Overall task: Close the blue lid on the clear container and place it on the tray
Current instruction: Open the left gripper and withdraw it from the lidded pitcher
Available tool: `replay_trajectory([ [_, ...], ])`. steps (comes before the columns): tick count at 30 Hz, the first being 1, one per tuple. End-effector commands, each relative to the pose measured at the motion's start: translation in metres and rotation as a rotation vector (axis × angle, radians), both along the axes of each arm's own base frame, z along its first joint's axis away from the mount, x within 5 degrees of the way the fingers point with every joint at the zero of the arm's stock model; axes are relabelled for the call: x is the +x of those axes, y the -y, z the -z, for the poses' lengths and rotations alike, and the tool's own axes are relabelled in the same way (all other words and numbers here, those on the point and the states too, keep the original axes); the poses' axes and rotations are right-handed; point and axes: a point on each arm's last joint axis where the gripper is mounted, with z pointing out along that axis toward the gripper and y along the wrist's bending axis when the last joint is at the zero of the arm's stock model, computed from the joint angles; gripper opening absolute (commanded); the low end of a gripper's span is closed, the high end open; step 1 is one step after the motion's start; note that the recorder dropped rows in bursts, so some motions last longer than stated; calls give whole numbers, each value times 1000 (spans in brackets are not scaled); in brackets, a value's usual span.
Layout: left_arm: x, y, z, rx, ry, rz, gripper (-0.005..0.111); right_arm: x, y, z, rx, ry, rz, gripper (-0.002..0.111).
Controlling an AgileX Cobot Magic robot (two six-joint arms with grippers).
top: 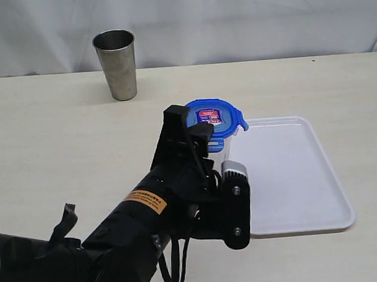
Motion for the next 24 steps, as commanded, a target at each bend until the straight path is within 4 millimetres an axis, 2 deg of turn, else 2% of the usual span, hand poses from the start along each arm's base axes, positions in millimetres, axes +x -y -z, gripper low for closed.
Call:
replay_trajectory([
  [1, -1, 0, -2, -27, -12, -31, 68, 0, 0, 0, -2, 6, -1, 4],
  [4, 0, -1, -2, -32, -23, -45, 72, 0, 0, 0, -2, 6, -1, 4],
  [11, -1, -7, 2, -105, -99, -156, 72, 0, 0, 0, -2, 6, -1, 4],
  [18, -8, -4, -1, -134, -83, -163, 72, 0, 0, 0, -2, 6, -1, 4],
  [24, -4, -14, -6, -160, -14, -280, 72, 0, 0, 0, -2, 6, -1, 4],
])
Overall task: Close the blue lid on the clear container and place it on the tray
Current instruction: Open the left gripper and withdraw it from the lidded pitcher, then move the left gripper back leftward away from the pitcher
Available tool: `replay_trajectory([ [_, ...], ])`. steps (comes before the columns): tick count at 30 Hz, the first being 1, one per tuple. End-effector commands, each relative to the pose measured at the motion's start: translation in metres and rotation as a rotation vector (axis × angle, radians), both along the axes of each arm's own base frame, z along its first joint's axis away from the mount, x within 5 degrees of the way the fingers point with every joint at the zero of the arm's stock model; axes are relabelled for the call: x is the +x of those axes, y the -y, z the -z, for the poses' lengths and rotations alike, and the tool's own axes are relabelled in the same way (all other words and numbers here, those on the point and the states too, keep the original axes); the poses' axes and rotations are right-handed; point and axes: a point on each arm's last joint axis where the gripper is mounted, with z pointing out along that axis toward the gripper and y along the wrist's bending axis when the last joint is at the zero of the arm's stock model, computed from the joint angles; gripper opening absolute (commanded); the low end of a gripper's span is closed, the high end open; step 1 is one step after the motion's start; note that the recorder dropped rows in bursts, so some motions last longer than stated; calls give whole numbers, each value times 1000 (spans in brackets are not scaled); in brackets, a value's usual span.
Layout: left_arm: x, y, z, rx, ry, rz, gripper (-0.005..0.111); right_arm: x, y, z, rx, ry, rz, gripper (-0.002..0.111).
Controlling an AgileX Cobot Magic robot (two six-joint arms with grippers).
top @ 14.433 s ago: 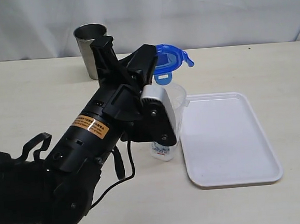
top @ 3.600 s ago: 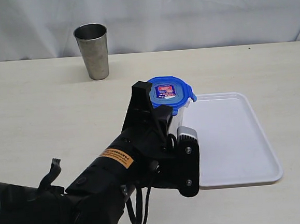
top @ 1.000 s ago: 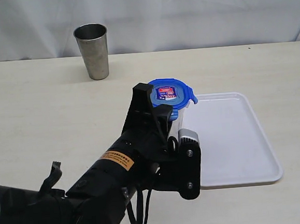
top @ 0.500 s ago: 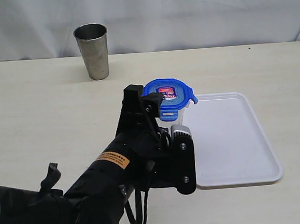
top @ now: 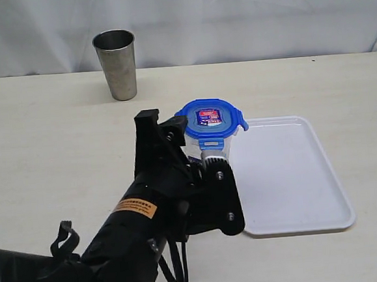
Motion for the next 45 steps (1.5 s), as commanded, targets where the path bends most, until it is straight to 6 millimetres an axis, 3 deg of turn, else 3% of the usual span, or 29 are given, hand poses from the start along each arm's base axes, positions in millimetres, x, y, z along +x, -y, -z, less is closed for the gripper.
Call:
replay_trajectory([
  [1, 3, -6, -7, -20, 51, -92, 72, 0, 0, 0, -2, 6, -1, 4],
  [7, 3, -7, -8, -8, 62, -87, 72, 0, 0, 0, -2, 6, -1, 4],
  [10, 7, -12, -22, -49, 73, -92, 72, 0, 0, 0, -2, 6, -1, 4],
  [15, 29, -39, -54, -172, -16, -115, 72, 0, 0, 0, -2, 6, -1, 4],
  [21, 43, -65, -75, -274, -124, -95, 72, 0, 0, 0, -2, 6, -1, 4],
  [31, 72, -111, -80, -405, -612, 135, 72, 0, 0, 0, -2, 6, -1, 4],
  [38, 82, -144, -109, -758, -733, 472, 72, 0, 0, 0, -2, 6, -1, 4],
  [42, 97, -171, -104, -835, -731, 404, 72, 0, 0, 0, -2, 6, -1, 4],
  [45, 101, -178, -95, -846, -753, 366, 72, 0, 0, 0, -2, 6, -1, 4],
])
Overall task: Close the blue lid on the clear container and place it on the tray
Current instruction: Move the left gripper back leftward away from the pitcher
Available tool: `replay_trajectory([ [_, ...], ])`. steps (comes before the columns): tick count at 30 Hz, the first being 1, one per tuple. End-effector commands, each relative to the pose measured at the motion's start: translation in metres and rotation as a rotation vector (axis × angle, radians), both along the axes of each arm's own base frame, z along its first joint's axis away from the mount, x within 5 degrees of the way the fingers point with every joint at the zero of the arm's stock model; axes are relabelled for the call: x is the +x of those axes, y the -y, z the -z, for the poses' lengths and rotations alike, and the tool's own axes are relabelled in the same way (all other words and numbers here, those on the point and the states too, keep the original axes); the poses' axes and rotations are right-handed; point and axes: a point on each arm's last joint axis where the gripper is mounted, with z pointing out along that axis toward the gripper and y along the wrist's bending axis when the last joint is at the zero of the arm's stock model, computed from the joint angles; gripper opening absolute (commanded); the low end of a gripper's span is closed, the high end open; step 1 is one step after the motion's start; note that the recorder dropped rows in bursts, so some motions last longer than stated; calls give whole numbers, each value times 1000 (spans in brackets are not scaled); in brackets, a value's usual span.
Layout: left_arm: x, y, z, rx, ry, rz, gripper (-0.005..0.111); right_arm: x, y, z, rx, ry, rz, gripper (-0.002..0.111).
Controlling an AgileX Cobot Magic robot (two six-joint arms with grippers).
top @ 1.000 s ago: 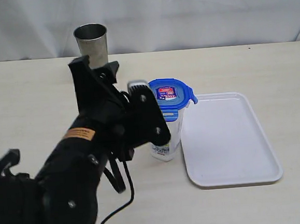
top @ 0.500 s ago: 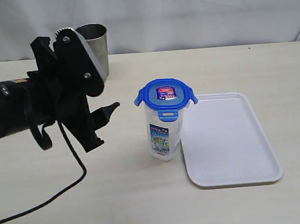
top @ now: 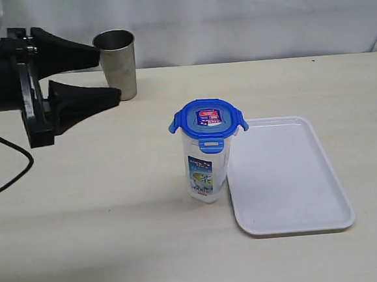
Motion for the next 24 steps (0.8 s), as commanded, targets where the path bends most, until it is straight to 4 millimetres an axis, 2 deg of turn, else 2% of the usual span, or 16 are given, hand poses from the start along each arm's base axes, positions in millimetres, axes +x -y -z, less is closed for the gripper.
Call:
replay_trajectory([
  [1, 6, -10, 10, -6, -20, -17, 72, 0, 0, 0, -2, 6, -1, 4],
  [4, 10, -11, 13, 12, -23, -69, 72, 0, 0, 0, -2, 6, -1, 4],
  [9, 29, -15, 24, 104, -50, -337, 70, 0, 0, 0, -2, 6, -1, 4],
  [11, 32, -13, 27, 117, -61, -366, 63, 0, 0, 0, -2, 6, -1, 4],
  [14, 32, -5, 25, 84, -59, -287, 42, 0, 0, 0, -12, 7, -1, 4],
  [16, 30, 0, 22, 64, -49, -213, 29, 1, 2, -4, -92, 44, -1, 4],
  [20, 24, 4, 24, 100, -31, -100, -1, 3, 1, -22, -216, 235, -18, 4],
  [24, 12, 12, 31, 97, -53, 96, 0, 2, -2, -35, -217, 385, -34, 4],
])
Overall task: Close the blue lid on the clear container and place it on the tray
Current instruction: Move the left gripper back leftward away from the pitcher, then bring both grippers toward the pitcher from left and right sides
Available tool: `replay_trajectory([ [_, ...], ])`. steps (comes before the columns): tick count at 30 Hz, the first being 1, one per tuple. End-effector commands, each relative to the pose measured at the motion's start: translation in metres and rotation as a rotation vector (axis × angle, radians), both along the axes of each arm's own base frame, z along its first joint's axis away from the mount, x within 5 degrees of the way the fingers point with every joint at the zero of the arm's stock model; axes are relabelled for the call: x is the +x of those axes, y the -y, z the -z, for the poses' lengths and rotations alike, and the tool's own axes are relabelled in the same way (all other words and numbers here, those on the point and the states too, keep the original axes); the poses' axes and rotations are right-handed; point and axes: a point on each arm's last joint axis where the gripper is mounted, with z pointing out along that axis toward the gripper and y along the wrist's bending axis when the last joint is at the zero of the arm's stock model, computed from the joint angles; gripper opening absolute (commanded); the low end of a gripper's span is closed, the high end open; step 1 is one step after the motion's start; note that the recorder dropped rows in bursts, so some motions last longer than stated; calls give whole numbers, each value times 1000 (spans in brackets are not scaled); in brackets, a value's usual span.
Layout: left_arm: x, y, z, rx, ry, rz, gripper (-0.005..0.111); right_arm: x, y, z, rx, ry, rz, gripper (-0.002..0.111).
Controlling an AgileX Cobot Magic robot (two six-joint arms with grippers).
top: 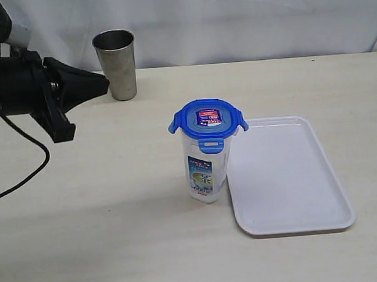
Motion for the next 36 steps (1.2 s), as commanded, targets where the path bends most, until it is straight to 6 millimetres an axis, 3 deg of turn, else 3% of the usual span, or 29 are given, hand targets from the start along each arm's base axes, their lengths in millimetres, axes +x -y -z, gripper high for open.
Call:
replay_trajectory([
  [1, -12, 12, 4, -32, -13, 253, 0, -2, -4, -19, -39, 213, -42, 4],
  [3, -9, 14, 12, -44, -46, 284, 0, -5, -6, -31, 20, 357, -76, 4],
  [7, 5, 13, 37, -17, -118, 237, 0, -11, -3, -44, 403, 520, -133, 4],
  [9, 8, 15, 43, -40, -149, 264, 0, -13, -3, -49, 366, 575, -135, 4],
  [15, 17, 20, 46, -101, -171, 308, 0, 15, 0, -54, 398, 376, -73, 4],
  [21, 21, 21, 57, -93, -201, 299, 0, 86, -6, -65, 258, 28, -97, 4],
  [26, 23, 33, 70, -13, -212, 344, 0, 163, -15, -61, 192, -271, -203, 4],
  [30, 29, 44, 82, 70, -205, 302, 0, 211, -27, -45, 175, -457, -464, 4],
  [35, 27, 48, 82, 80, -202, 335, 0, 256, -1, -33, 298, -541, -644, 4],
  [36, 24, 52, 76, 23, -207, 376, 0, 266, 3, -22, 275, -532, -714, 4],
])
